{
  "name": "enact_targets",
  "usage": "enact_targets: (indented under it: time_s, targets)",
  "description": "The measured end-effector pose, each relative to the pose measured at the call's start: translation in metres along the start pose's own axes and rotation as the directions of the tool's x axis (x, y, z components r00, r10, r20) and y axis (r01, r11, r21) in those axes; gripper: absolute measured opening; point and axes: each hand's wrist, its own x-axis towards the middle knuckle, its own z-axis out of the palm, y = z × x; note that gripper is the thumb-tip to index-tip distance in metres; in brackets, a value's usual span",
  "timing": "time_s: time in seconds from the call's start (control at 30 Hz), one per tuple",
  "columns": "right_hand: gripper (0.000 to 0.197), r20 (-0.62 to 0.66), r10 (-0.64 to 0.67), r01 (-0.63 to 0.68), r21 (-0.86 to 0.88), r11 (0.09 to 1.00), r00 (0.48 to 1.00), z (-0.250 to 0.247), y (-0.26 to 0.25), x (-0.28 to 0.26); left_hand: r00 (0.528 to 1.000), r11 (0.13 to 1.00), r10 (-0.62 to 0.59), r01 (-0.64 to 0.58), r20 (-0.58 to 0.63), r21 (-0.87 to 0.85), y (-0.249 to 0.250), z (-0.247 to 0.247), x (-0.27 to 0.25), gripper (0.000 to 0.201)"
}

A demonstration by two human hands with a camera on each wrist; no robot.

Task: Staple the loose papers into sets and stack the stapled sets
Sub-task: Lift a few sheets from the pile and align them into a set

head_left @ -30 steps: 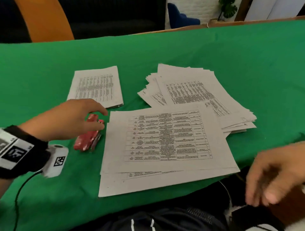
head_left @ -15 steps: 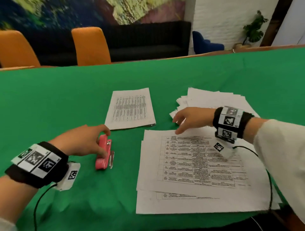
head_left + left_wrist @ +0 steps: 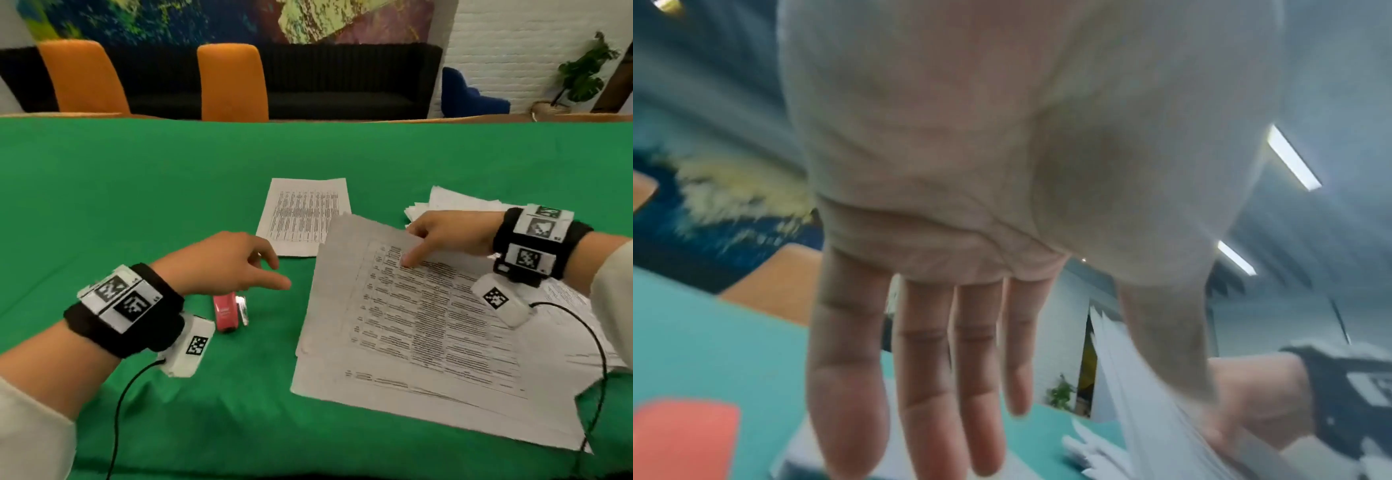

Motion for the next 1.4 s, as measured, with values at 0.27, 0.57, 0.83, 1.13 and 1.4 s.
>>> enact_targets:
  time_s: [0.27, 0.57, 0.83, 1.13, 1.4]
  targets:
    - [0.038, -0.39, -0.134, 0.366, 0.614, 0.7, 0.911, -0.029, -0.011, -0.025, 0.951, 0.433, -0.13, -0.201, -0.282, -0.879, 0.014, 0.011, 0.013, 0.082]
    - [0.029, -0.678, -0.087, 0.632, 0.621, 0.464, 0.73, -0.023, -0.042, -0.022, 0.805, 0.332, -0.245, -0.454, -0.54, -0.827, 0.054, -0.028, 0.044, 0.017]
    - [0.042, -0.711, -0.082, 0.684, 0.628, 0.371, 0.698, -0.042, -0.059, -0.026, 0.611, 0.387, -0.26, -0.643, -0.747, -0.661, 0.068, -0.058, 0.048, 0.014]
    - [0.037, -0.651, -0.117, 0.636, 0.662, 0.398, 0.75, -0.018, -0.045, -0.022, 0.613, 0.304, -0.431, -0.593, -0.662, -0.746, 0.063, -0.019, 0.056, 0.031]
    - [0.046, -0.635, -0.148, 0.641, 0.685, 0.347, 0.758, -0.018, -0.04, -0.028, 0.692, 0.157, -0.395, -0.598, -0.605, -0.786, 0.073, -0.02, 0.055, 0.042]
